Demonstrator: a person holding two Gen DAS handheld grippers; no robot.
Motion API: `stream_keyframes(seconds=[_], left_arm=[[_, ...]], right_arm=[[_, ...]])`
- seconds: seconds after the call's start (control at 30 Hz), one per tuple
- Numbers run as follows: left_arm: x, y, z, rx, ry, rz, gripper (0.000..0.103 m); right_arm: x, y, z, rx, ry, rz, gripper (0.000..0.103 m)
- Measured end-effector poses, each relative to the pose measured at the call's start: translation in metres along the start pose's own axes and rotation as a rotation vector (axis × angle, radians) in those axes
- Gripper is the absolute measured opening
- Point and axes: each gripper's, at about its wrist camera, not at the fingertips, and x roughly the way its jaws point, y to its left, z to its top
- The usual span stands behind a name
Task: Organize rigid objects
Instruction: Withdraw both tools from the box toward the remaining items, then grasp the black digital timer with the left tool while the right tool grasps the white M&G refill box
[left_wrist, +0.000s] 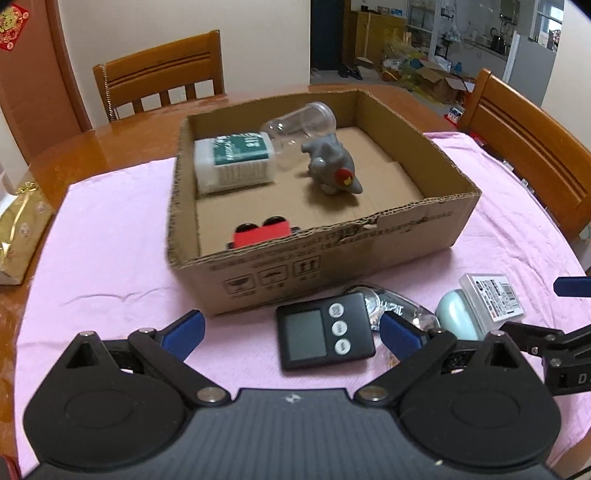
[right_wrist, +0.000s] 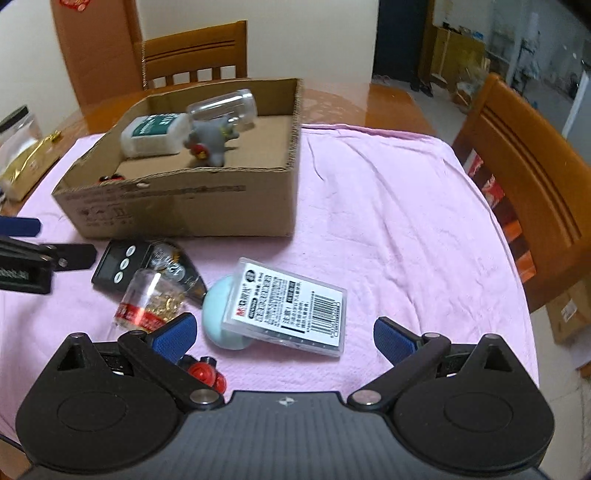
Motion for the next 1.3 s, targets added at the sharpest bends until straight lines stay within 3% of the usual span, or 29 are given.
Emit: stream_keyframes(seconds=[0.23, 0.6, 0.73, 0.8, 1.3], left_arm=[[0.015, -0.007, 0.002, 0.003, 0.033, -0.014, 0.100], [0.026, -0.007, 0.001, -0.003, 0.062, -0.022, 0.100], [0.032, -0.006, 0.001, -0.001, 0.070, -0.021, 0.100], [0.035, -0.006, 0.001, 0.002, 0.074, -0.020, 0.100], [0.056, 0.012, -0.011, -0.013, 0.120, 0.030, 0.101]], right_arm=[[0.026, -0.006, 0.015, 0.039, 0.019, 0.036, 0.103], [0.043, -0.028, 0.013, 0.065, 0.051, -0.027, 0.103], [0.050, -0.034, 0.010, 0.002, 0.093, -0.104, 0.103], [0.055, -0.034, 0.005, -0.029, 0.114, -0.099, 0.103], [0.050, -0.038, -0.006, -0.008, 0.058, -0.075, 0.103]])
